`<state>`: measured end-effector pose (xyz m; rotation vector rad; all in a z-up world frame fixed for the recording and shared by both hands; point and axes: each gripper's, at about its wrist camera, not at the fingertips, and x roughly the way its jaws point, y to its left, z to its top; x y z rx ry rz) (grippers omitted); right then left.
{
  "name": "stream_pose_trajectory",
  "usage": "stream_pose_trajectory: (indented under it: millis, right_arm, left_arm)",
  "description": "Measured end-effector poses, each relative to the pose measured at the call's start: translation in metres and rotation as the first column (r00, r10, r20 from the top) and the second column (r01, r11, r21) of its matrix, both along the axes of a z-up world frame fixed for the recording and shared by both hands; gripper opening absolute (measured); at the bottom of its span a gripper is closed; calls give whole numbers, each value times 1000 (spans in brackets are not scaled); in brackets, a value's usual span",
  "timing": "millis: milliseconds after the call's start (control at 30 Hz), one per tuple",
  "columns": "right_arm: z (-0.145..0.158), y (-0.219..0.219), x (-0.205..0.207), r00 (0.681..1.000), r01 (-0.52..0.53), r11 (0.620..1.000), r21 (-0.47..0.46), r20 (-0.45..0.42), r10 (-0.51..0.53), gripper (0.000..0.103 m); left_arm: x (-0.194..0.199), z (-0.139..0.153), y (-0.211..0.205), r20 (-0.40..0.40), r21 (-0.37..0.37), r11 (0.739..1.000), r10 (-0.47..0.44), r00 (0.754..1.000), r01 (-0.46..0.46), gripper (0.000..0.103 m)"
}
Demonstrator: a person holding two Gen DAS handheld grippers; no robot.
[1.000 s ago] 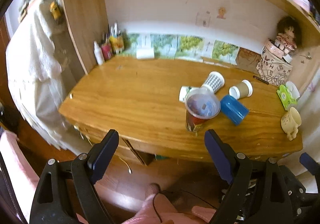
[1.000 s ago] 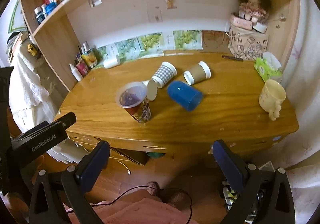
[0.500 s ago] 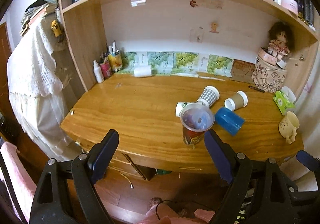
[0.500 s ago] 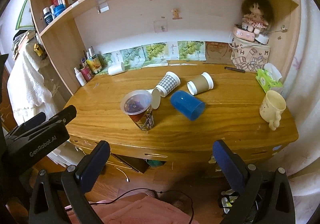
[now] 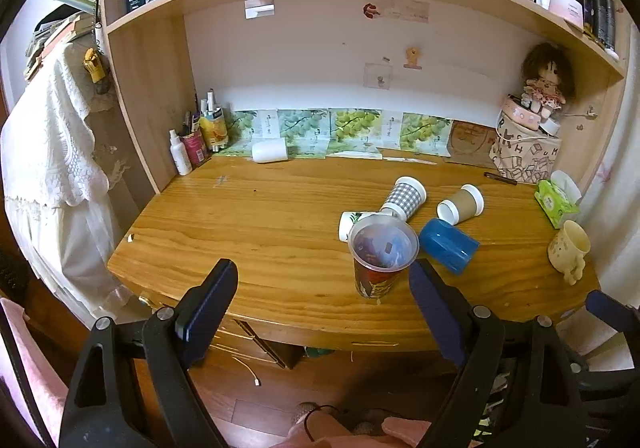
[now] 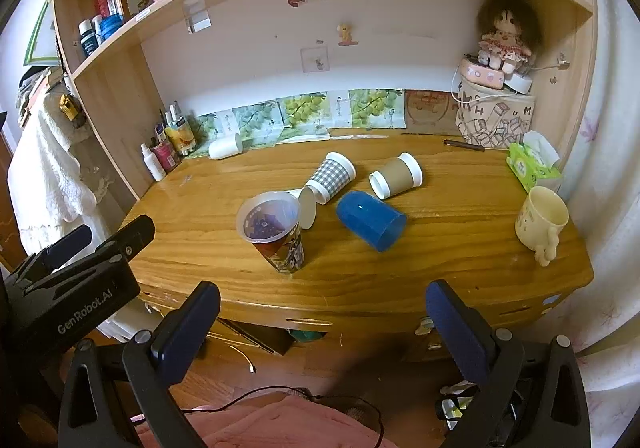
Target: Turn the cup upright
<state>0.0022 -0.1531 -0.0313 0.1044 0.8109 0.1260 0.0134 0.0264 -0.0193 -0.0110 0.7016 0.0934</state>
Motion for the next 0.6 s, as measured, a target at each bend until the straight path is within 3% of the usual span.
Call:
stream_pose_trajectory:
  millis: [600]
  right_arm:
    - [-5,5,6,999,19,1000,-1,-43,-19,103]
  left_arm:
    - [5,-3,2,-12,-9,999,-40,999,40,90]
